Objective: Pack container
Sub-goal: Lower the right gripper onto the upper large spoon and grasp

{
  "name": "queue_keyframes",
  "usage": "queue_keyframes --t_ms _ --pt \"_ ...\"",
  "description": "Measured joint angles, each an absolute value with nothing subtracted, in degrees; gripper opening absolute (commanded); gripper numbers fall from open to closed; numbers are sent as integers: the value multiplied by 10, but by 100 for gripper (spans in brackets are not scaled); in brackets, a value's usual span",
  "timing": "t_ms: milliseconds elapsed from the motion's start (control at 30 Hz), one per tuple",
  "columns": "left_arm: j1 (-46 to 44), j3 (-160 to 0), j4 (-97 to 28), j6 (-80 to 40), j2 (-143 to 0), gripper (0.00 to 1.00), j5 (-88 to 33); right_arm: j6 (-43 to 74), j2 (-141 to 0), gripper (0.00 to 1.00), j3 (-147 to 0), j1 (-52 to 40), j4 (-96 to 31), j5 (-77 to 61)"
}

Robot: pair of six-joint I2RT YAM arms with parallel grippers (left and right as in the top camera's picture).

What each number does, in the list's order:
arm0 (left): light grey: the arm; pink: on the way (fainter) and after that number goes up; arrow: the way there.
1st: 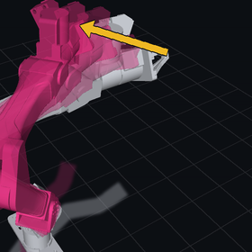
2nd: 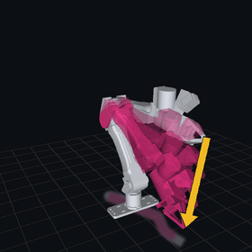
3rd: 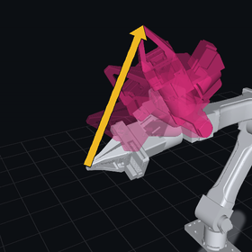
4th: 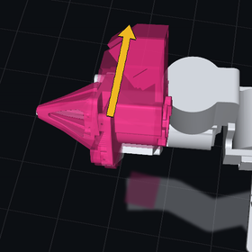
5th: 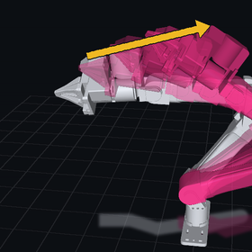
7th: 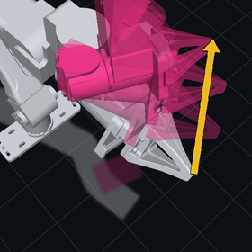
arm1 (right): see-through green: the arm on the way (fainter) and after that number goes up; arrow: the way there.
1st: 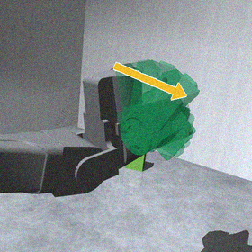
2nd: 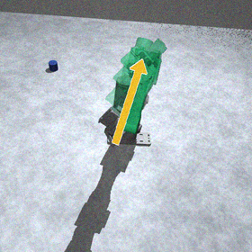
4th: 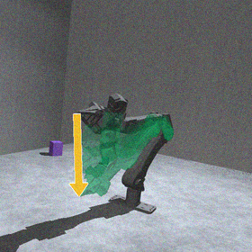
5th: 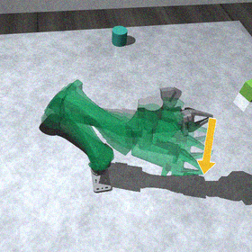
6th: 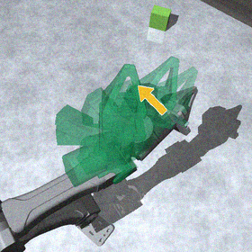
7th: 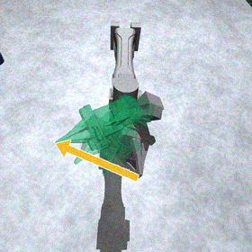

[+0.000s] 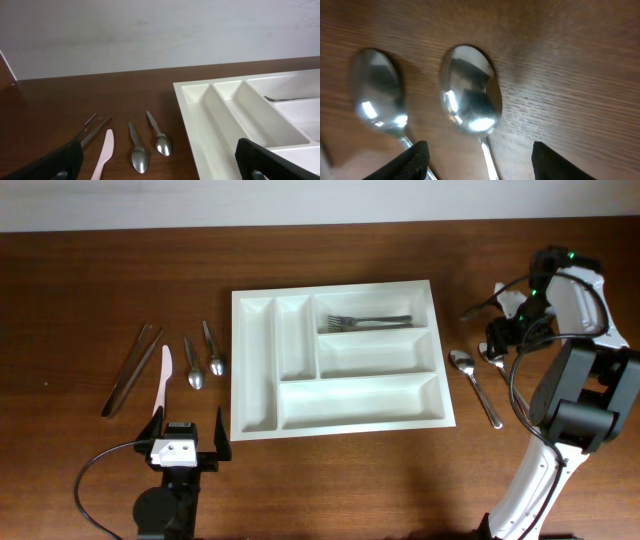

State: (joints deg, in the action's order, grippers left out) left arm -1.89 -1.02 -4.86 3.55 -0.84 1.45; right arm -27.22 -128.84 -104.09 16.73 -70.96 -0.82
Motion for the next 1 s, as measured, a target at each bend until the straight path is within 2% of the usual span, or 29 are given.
queue_keyframes --t_ms 300,400,467,800,1000 --pt "-19 -10 -49 36 -8 99 15 -275 -1270 39 -942 168 -607 15" --pt "-19 -10 -49 36 -8 99 15 -273 -1259 22 -924 169 -587 13" --pt "-19 -10 -49 36 -8 99 15 -272 -1255 5 -917 169 -582 10" --pt "-19 -10 -49 36 -8 99 15 -269 -1259 4 -932 168 -625 -11" --pt "-19 -10 -49 36 -8 99 15 -269 -1276 4 -1059 164 -716 -49"
